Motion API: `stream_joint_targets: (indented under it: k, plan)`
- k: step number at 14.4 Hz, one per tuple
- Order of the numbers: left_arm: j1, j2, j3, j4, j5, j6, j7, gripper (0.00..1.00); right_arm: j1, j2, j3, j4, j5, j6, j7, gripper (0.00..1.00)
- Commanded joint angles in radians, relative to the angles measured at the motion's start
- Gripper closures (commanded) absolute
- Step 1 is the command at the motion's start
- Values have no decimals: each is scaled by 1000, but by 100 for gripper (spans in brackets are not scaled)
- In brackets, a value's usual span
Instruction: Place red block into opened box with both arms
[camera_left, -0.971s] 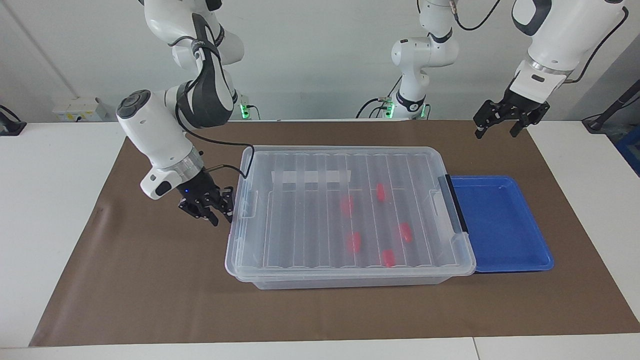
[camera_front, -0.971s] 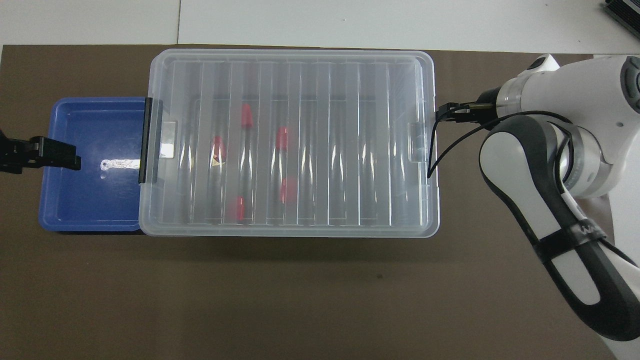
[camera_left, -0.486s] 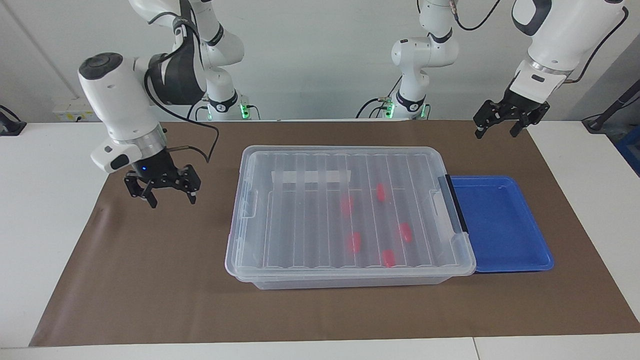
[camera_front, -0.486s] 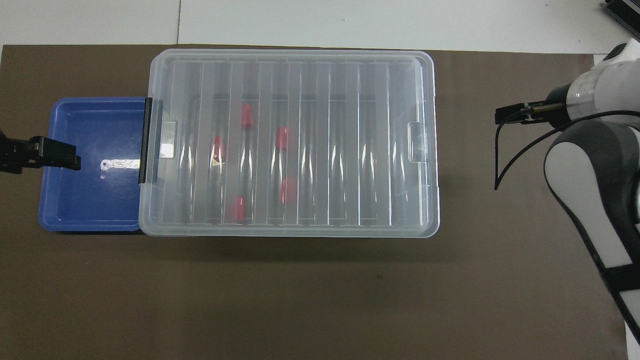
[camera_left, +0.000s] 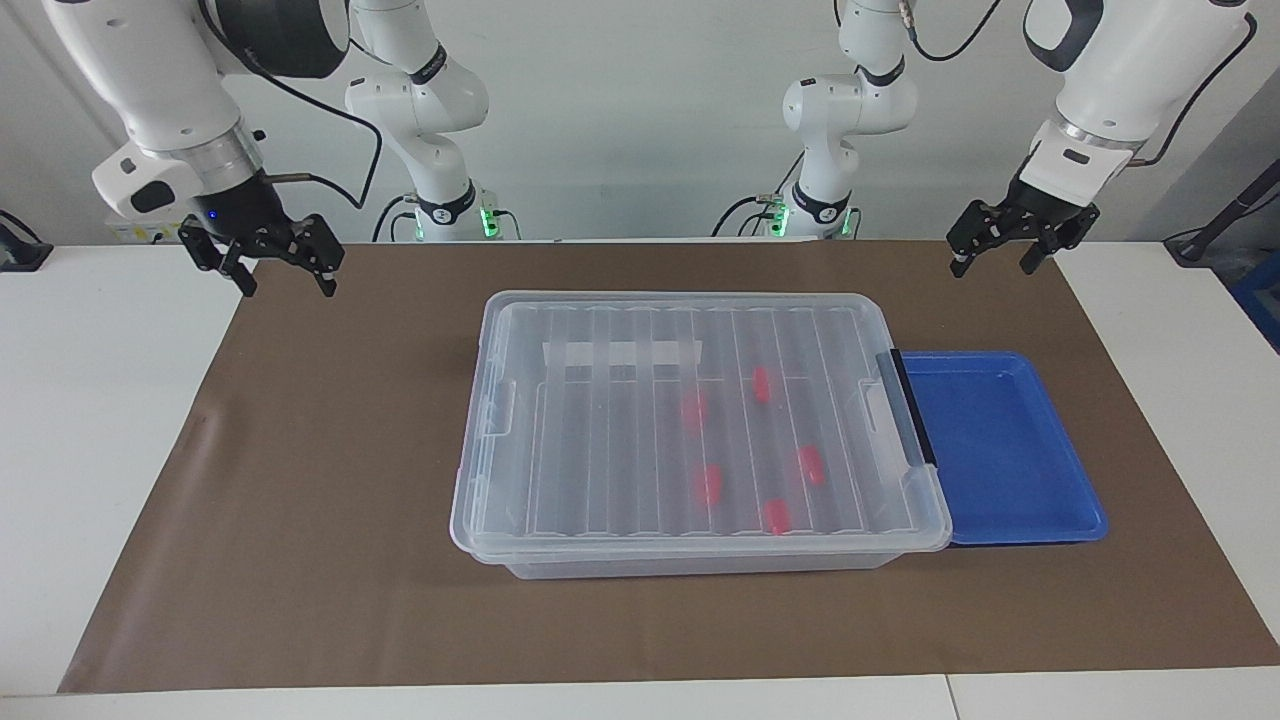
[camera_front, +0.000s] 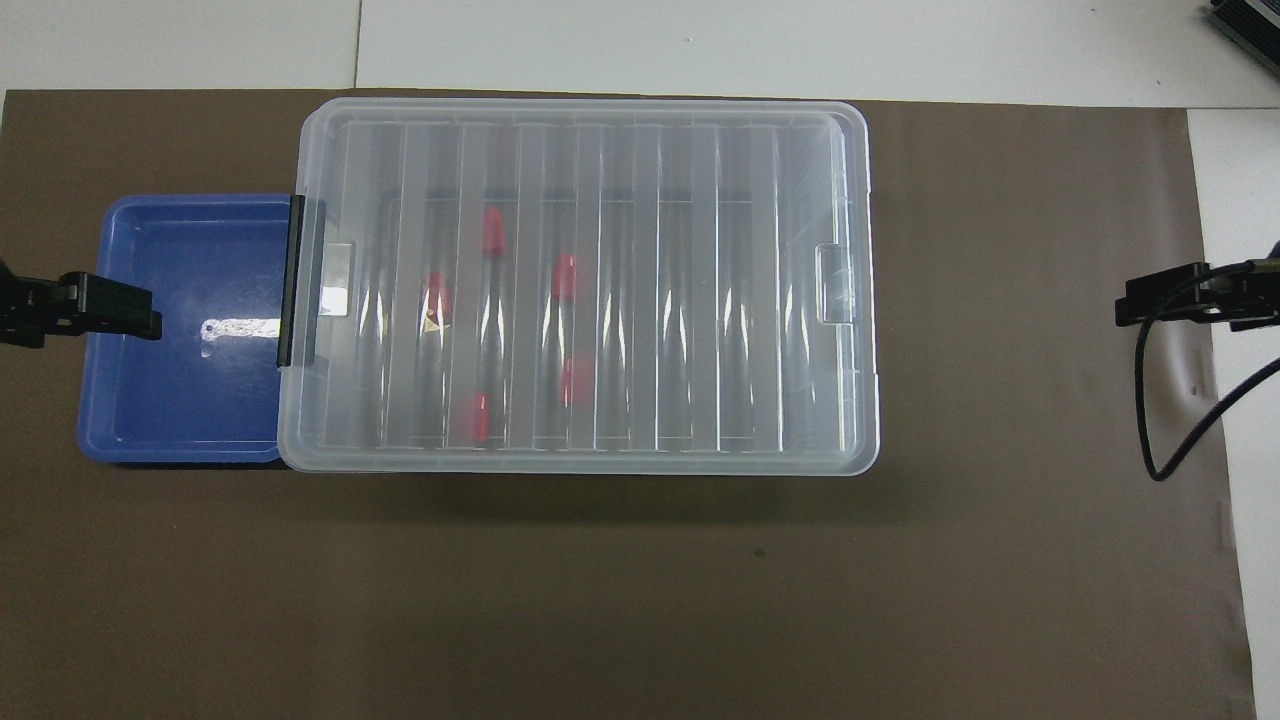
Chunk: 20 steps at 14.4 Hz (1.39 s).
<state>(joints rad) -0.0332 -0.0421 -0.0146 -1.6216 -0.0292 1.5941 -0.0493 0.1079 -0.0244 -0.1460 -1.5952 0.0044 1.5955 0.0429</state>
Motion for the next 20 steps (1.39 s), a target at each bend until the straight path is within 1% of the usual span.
stream_joint_targets:
  k: [1,3,6,9,12,20]
  plan:
    - [-4,-28,-1,-35,-17,24,-20,0,-8,-9,14,-14,-11,-26,43,0]
    - [-4,-29,-1,-35,-17,24,-20,0,-10,-6,13,-6,-7,-34,37,0]
    - [-2,-30,-1,-35,-17,24,-20,0,-8,-3,14,29,-12,-104,37,0]
    - [-4,-30,-1,-35,-17,24,-20,0,-10,1,14,43,-33,-118,32,0]
    - [-4,-30,-2,-35,-15,24,-20,0,-4,1,19,41,-55,-118,9,0]
    - [-4,-28,-2,-35,-15,24,-18,0,1,0,20,41,-20,-107,6,0]
